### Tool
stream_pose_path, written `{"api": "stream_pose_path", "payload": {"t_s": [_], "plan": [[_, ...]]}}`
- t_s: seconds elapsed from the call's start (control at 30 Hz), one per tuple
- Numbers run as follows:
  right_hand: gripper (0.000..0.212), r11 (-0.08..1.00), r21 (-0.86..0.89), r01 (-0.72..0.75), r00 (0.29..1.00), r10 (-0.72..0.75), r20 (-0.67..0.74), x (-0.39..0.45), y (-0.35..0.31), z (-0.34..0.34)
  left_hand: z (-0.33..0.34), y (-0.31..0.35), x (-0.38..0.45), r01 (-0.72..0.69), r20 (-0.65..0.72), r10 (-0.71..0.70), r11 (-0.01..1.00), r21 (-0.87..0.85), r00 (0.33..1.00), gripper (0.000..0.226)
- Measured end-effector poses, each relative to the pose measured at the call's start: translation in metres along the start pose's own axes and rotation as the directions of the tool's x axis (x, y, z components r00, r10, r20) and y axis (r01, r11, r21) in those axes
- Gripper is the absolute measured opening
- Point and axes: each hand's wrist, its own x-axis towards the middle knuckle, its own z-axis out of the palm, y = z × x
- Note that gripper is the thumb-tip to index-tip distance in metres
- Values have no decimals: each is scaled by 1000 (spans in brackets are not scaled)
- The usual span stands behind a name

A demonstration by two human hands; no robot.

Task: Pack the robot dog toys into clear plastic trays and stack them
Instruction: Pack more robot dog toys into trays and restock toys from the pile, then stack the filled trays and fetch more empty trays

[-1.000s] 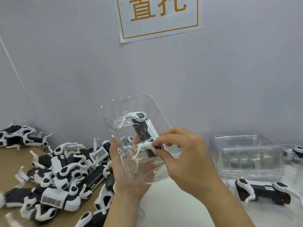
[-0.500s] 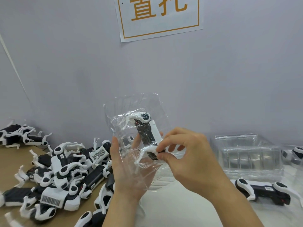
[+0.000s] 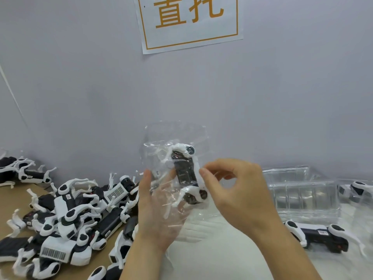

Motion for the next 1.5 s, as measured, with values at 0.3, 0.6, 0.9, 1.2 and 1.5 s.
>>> {"api": "stream_pose_path", "payload": {"t_s": [0.3,0.6,0.9,1.2,1.5], "plan": [[15,1000,-5,-30,983,29,-180,5,10,-4,10,-7,-1,110,148,-140,975,193,979,83],[15,998,45,-52,980,60,-191,5,13,-4,9,-7,-3,63,142,-107,956,286,984,81],[29,941,137,-309,927,330,-177,4,27,-12,18,-7,0,-172,138,114,814,554,984,67],[51,871,-69,-487,873,484,-51,5,25,-21,20,-28,2,-200,141,214,290,936,967,80],[62,806,-193,-559,818,575,35,-9,53,-18,23,-29,3,-340,361,139,-154,928,922,91]]}}
